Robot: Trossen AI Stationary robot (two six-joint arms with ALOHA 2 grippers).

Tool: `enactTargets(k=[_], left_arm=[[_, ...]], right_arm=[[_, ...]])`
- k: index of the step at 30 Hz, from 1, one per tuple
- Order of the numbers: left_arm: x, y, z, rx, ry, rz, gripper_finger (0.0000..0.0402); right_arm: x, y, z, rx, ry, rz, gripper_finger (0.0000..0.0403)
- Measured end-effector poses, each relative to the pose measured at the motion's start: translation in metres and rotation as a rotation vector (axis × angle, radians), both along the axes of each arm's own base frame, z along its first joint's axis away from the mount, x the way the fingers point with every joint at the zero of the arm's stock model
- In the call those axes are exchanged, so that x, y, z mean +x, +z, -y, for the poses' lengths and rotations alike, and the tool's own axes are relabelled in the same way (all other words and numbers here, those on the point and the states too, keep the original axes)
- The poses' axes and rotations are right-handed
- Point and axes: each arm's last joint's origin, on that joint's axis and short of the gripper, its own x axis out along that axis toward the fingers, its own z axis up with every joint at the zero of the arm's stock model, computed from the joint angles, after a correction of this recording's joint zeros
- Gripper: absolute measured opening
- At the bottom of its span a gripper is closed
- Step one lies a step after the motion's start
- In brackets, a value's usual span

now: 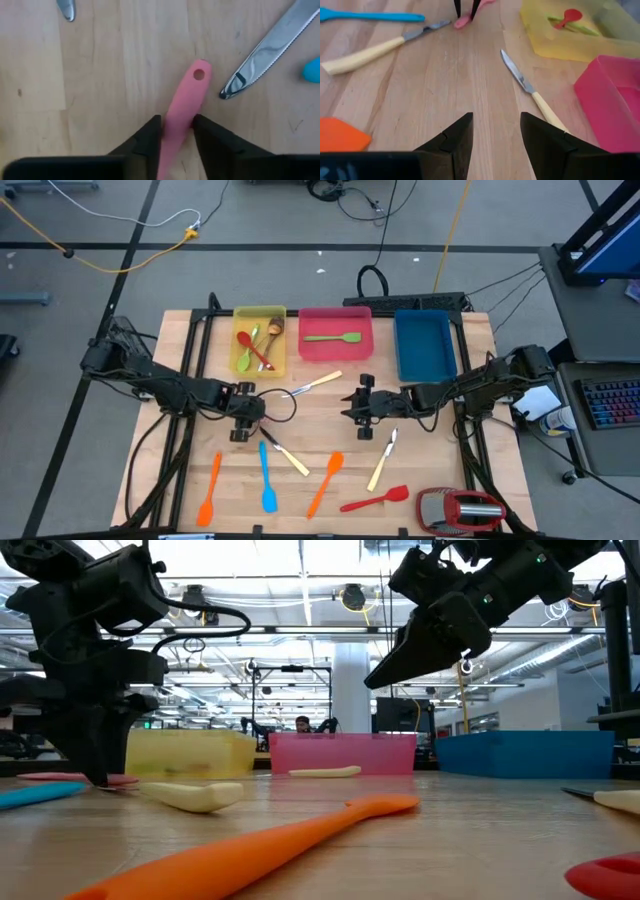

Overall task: Pick & Place Kitchen Items
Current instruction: Put the pink spatula into the red bin

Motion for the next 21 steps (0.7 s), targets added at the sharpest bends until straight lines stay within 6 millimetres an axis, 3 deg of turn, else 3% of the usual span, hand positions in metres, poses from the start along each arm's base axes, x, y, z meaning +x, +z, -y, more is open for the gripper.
enactTargets(k=[6,11,21], left_arm=[[0.0007,0.0002,0.0001,-0.003,0.001,0.008,0.0037],[0.0027,0.0008,0.0004,-0.011,0.017,0.033,0.0033],[0.009,0.0022,0.0012,-0.025,0.038,0.106,0.0062]], right_arm=[[0.001,0.0016,-0.0002,0.004,0.0,0.02,0.0155],[0.0012,0.0016,0.001,0.004,-0.004,0.02,0.0155],[0.003,0.0031,0.0061,0.009,-0.023,0.04,0.0155]])
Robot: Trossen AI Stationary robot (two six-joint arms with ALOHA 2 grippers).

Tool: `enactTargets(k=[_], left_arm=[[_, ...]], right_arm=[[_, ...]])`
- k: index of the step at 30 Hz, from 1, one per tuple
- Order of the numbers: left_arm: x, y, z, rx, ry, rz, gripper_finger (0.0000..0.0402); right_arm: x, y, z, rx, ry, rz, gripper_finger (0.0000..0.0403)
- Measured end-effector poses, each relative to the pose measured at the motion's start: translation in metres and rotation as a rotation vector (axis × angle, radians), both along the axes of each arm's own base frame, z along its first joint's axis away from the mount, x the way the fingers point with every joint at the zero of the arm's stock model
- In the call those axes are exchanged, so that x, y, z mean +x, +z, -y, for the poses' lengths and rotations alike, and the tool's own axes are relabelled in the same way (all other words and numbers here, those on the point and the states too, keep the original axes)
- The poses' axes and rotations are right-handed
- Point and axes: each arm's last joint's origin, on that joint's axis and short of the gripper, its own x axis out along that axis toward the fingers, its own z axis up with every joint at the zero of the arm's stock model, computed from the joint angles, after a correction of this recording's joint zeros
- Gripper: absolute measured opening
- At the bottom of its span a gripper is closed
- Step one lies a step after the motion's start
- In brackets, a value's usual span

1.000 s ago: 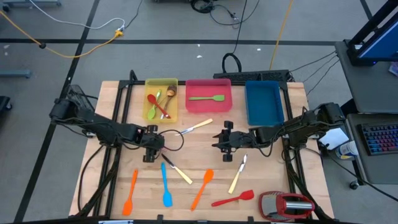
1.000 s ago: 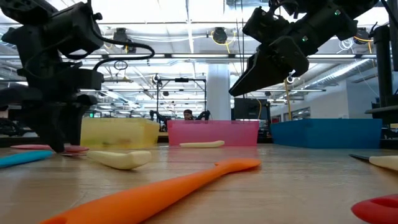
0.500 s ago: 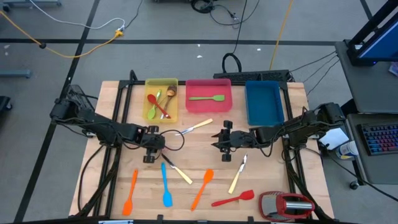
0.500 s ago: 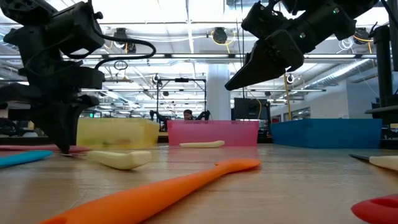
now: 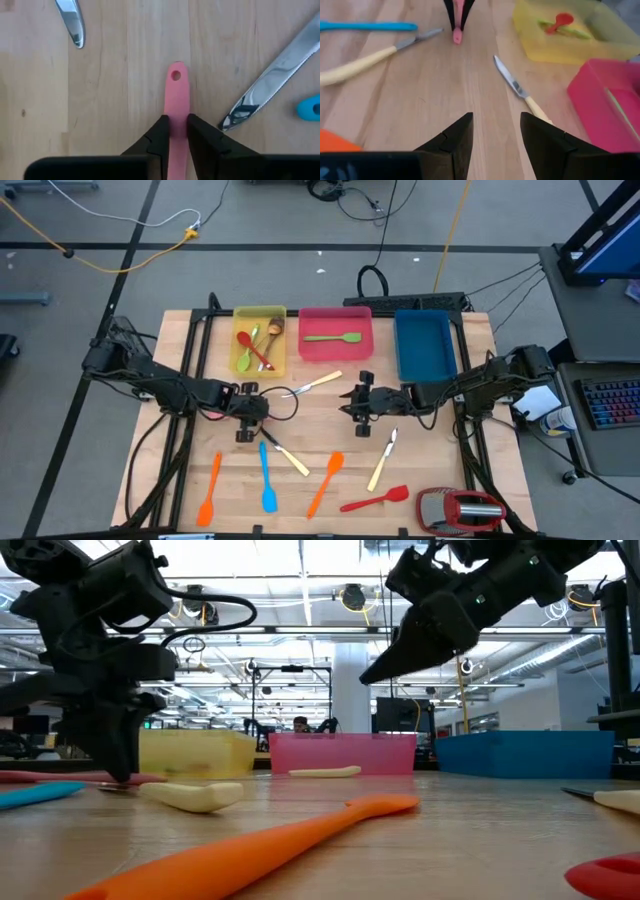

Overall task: Pick & Place Kitchen Items
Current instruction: Put the pink spatula into the red bin

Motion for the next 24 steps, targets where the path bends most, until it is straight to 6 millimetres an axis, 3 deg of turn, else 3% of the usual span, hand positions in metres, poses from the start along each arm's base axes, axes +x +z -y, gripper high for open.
enactTargets(k=[8,14,17,24], left_arm=[[0.009,0.004,0.002,-0.027,0.013,0.099,0.0065],[0.017,0.01,0.003,-0.036,-0.001,0.205,0.0066],[0.018,0.011,0.002,-0.027,-0.011,0.215,0.0066],[0.019,0.011,-0.003,-0.025,0.019,0.215,0.0066]], right_arm=[[0.009,0.021,0.0,0.031,-0.007,0.235,0.0155],[0.011,0.024,0.008,-0.076,0.013,0.245,0.0155],[0.014,0.014,0.011,-0.149,0.065,0.182,0.0155],[0.037,-0.029,0.012,-0.048,0.054,0.196,0.0155]])
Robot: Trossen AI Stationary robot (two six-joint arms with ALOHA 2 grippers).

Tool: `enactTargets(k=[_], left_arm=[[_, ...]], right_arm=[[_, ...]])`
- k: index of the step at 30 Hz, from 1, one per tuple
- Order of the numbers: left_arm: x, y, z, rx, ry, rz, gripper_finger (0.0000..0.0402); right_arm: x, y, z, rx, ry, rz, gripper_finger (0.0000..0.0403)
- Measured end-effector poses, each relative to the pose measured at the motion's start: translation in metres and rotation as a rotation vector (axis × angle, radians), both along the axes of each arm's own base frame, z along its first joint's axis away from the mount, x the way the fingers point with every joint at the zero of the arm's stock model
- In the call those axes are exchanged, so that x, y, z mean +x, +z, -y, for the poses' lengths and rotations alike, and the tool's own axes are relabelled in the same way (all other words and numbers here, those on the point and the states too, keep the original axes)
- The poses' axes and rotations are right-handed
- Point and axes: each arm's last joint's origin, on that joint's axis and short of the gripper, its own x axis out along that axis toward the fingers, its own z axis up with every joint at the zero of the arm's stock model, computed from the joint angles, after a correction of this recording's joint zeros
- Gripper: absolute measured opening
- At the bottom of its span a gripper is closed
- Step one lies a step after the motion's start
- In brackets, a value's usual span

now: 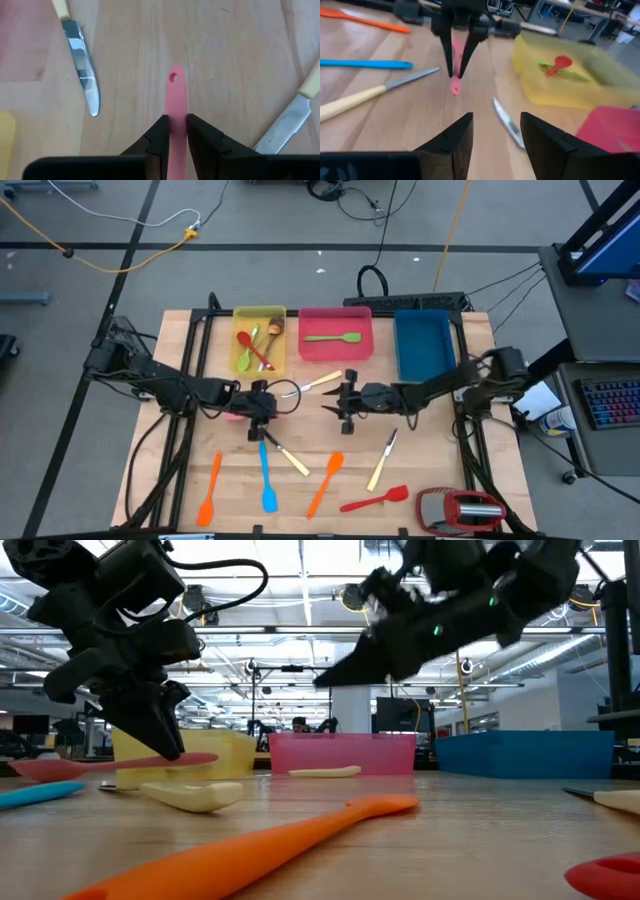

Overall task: Pick & Place Kitchen Items
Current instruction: Put the pink spatula into the red bin

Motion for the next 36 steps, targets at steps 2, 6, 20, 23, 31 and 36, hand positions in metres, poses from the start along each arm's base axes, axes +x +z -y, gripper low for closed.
enactTargets(k=[2,6,20,23,31,36], left_arm=[[0.0,0.0,-0.001,0.0,0.005,-0.001,0.0066],[0.0,0.0,-0.002,0.0,0.008,-0.003,0.0067],[0.002,0.002,-0.001,-0.015,0.008,0.022,0.0067],[0.002,0.002,-0.001,-0.018,0.01,0.02,0.0067],[-0.005,-0.003,-0.002,-0.043,0.057,-0.062,0.0067],[-0.012,-0.007,-0.003,-0.039,0.084,-0.15,0.0072]], right_arm=[[0.007,-0.012,-0.001,0.007,0.002,0.053,0.0155],[0.017,-0.037,-0.002,-0.051,0.022,0.122,0.0155],[0.101,-0.073,-0.002,-0.16,0.178,-0.132,0.0155],[0.111,-0.071,0.002,-0.173,0.174,-0.129,0.0155],[0.115,-0.075,0.009,-0.133,0.274,-0.145,0.0155],[0.115,-0.075,0.013,-0.062,0.238,-0.147,0.0155]])
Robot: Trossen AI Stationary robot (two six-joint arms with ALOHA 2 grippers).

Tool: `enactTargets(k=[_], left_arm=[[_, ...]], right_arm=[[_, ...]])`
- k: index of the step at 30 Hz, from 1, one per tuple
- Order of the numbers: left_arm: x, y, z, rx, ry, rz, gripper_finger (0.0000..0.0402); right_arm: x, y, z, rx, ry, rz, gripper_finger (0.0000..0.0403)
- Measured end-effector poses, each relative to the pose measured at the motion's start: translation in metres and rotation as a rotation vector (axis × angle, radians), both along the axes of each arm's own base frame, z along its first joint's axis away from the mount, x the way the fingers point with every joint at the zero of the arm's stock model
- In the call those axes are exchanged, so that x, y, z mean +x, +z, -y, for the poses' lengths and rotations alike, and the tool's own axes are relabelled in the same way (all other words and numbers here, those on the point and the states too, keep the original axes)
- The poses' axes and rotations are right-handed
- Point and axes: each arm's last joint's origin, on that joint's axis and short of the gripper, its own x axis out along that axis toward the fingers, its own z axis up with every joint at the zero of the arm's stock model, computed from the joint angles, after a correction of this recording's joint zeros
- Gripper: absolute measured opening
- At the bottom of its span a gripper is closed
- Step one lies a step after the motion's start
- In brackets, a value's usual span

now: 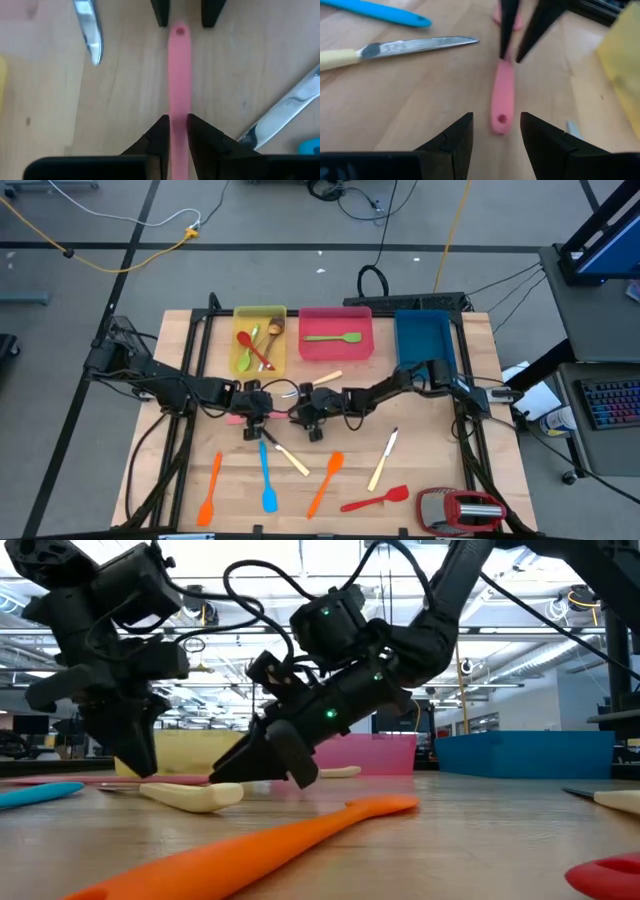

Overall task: Pick & Place Kitchen Items
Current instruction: Put the pink spatula into the red bin

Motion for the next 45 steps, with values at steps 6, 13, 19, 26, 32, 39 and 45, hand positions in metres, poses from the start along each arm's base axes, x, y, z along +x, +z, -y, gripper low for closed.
enactTargets(k=[6,13,19,26,32,39,45], left_arm=[[-0.006,-0.003,-0.001,0.003,0.038,-0.073,0.0134],[-0.004,-0.007,0.001,-0.024,-0.009,-0.087,0.0192],[0.008,-0.022,0.0,-0.057,-0.036,-0.101,0.0104],[0.01,-0.019,-0.002,-0.066,-0.028,-0.035,0.0025],[0.012,-0.016,-0.002,-0.065,-0.026,-0.001,0.0052],[0.015,-0.014,-0.003,-0.041,-0.019,0.04,0.0027],[0.016,-0.014,-0.002,-0.025,-0.011,0.054,0.0041]], right_arm=[[0.0,-0.001,0.001,0.081,-0.042,-0.013,0.0155],[0.0,-0.001,0.001,0.115,-0.055,-0.014,0.0155],[-0.001,-0.001,0.0,0.136,-0.066,-0.019,0.0155],[-0.001,-0.002,0.001,0.137,-0.067,-0.024,0.0155],[-0.001,-0.002,0.001,0.157,-0.079,-0.033,0.0146],[-0.002,-0.004,0.005,0.229,-0.089,-0.065,0.0084],[-0.003,-0.004,0.005,0.216,-0.091,-0.069,0.0032]])
